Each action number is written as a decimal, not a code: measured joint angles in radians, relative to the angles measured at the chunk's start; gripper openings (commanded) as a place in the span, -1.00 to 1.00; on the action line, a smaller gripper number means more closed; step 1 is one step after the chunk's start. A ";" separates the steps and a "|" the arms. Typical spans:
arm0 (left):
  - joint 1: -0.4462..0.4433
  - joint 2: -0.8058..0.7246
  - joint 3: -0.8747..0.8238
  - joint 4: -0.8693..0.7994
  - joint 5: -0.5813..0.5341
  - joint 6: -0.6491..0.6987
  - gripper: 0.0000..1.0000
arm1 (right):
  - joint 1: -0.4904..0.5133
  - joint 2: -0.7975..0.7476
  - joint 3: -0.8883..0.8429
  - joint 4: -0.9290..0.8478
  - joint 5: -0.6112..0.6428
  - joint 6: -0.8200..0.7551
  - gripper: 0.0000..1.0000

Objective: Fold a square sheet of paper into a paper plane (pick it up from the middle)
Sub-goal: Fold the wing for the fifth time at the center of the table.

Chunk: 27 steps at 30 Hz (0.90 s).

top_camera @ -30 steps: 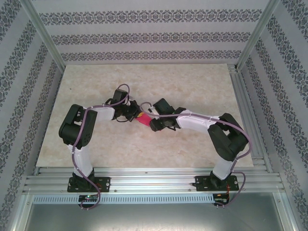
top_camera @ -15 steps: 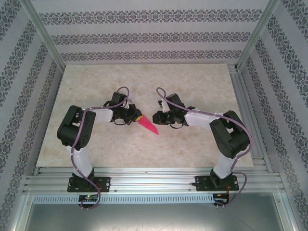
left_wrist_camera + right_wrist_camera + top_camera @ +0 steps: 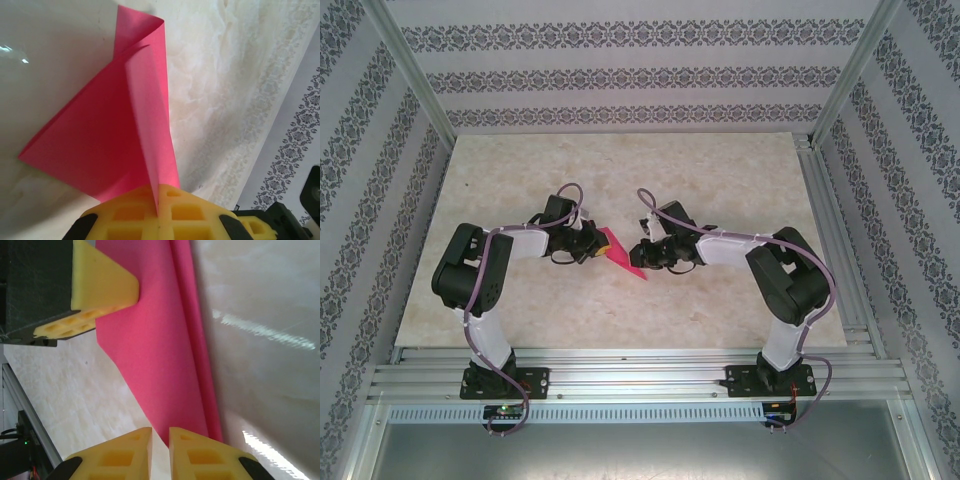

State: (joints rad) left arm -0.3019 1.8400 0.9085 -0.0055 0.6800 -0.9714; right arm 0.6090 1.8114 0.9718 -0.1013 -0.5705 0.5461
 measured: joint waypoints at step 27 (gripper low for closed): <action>0.001 0.075 0.092 -0.087 -0.003 0.082 -0.95 | -0.010 0.060 0.000 0.008 -0.026 0.023 -0.64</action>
State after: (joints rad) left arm -0.3012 1.9152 1.0008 -0.0921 0.6773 -0.8894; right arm 0.5995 1.8713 0.9718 -0.0933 -0.5968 0.5690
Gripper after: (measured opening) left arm 0.065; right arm 0.182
